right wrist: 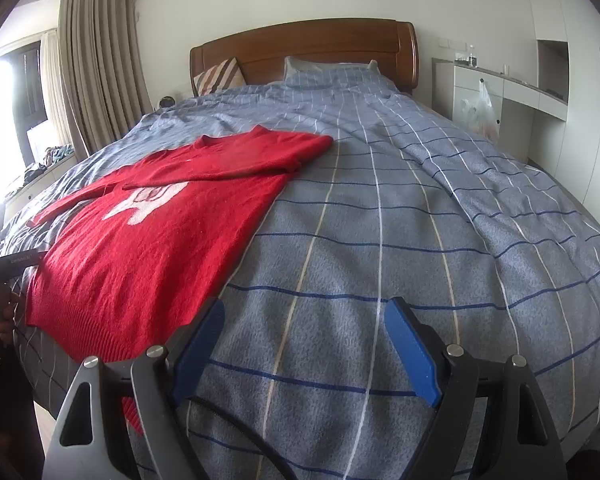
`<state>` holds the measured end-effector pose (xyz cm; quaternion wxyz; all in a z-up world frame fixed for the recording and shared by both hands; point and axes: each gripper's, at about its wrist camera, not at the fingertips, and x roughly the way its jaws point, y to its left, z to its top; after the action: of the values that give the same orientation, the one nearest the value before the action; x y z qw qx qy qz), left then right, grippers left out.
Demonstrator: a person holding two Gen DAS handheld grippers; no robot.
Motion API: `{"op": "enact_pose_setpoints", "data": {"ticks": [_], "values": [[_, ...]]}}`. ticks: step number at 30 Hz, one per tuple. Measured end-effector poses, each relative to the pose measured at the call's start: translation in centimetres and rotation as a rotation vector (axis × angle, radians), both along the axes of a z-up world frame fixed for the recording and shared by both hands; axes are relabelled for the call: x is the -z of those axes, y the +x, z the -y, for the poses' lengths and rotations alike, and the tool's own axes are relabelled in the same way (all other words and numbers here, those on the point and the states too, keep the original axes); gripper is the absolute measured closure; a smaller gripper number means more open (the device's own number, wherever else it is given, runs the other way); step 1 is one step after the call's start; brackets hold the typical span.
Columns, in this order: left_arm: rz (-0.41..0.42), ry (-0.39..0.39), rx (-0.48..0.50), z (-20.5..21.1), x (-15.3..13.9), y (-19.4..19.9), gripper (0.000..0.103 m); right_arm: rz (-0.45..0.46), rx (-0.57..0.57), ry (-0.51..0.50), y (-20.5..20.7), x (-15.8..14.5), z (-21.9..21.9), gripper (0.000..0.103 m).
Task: Fold small clothes
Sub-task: 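Move the open left gripper to the other sleeve cuff, then grasp the other sleeve cuff with the left gripper and lift it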
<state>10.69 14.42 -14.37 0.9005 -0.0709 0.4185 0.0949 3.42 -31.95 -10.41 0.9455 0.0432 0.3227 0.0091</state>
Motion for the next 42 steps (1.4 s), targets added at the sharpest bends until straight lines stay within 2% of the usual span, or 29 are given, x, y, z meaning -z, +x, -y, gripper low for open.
{"op": "enact_pose_setpoints", "data": {"ticks": [13,17,22,28,32,36,39,42], "values": [[0.003,-0.034,0.03,-0.5,-0.5,-0.1,0.0,-0.01,-0.015,-0.007,0.1,0.3,-0.5,0.021],[0.025,-0.058,0.057,-1.0,-1.9,-0.5,0.001,-0.009,-0.008,0.001,0.1,0.3,-0.4,0.021],[0.073,-0.016,0.091,-1.7,-4.7,-1.1,0.001,-0.01,-0.013,0.011,0.3,0.3,-0.4,0.021],[0.063,-0.064,0.092,-3.7,-6.4,0.1,0.001,-0.007,-0.022,0.004,0.2,0.3,-0.7,0.021],[0.033,-0.052,0.043,-5.4,-6.0,1.9,0.001,-0.003,-0.021,0.009,0.2,0.2,-0.6,0.021],[0.041,-0.124,-0.03,-9.5,-7.0,3.7,0.001,0.001,-0.015,0.01,0.1,0.1,-0.5,0.021],[0.075,-0.22,-0.167,-15.2,-8.2,4.8,0.001,-0.008,-0.009,0.014,0.0,0.2,-0.2,0.021],[0.081,-0.362,-0.327,-21.3,-8.1,6.4,0.001,-0.018,-0.009,0.013,0.2,0.5,-0.2,0.021]]}}
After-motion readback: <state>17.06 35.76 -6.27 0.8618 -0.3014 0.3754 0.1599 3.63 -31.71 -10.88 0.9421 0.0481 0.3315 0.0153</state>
